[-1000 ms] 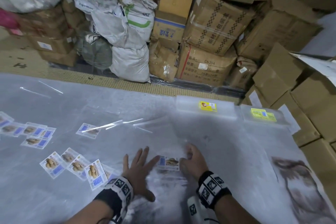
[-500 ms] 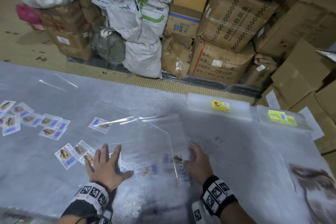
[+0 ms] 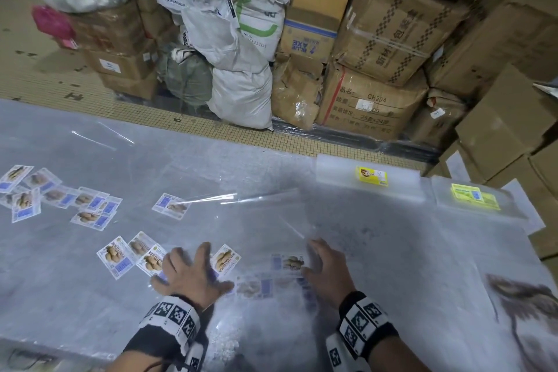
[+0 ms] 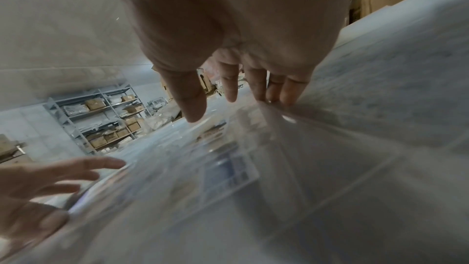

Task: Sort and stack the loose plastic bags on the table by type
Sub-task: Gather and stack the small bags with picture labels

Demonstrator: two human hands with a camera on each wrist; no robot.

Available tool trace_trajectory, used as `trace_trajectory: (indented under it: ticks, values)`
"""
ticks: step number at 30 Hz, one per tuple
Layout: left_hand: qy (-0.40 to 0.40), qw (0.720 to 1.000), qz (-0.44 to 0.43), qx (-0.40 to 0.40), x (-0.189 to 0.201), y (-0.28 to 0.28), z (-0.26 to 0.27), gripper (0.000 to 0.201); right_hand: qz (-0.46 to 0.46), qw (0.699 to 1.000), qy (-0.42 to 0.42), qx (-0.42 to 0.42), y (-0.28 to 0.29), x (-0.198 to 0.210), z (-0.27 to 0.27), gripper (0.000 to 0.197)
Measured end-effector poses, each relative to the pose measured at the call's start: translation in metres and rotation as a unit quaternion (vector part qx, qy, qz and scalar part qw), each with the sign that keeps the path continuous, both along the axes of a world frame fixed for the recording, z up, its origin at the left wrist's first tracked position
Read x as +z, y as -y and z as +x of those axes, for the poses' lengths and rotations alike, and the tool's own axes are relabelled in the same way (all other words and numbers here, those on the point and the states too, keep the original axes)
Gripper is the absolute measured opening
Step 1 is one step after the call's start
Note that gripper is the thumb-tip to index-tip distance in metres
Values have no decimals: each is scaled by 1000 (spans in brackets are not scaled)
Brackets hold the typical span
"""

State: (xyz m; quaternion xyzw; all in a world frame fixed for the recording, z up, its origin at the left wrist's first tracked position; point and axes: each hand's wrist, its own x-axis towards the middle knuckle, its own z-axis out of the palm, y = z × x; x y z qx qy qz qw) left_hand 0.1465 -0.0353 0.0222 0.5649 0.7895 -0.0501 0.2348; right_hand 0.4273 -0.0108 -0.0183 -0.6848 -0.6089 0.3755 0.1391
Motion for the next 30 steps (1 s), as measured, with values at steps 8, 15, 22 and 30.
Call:
trace_trajectory:
  ticks: [8,15,22,30]
  values:
    - [83,986,12,-145,1,-23,23,93,19,1000,-13,6,-4,11,-11,68]
    - [29,997,47,-46,-16,-12,4,91,48,996,66,29,-1,11,-10,45]
    - [20,996,59,-58,-9,-11,3,69,15,988,152,26,-11,21,-10,37]
    - [16,996,12,-83,-11,-12,5,99,8,984,-11,-177,-21,19,11,54]
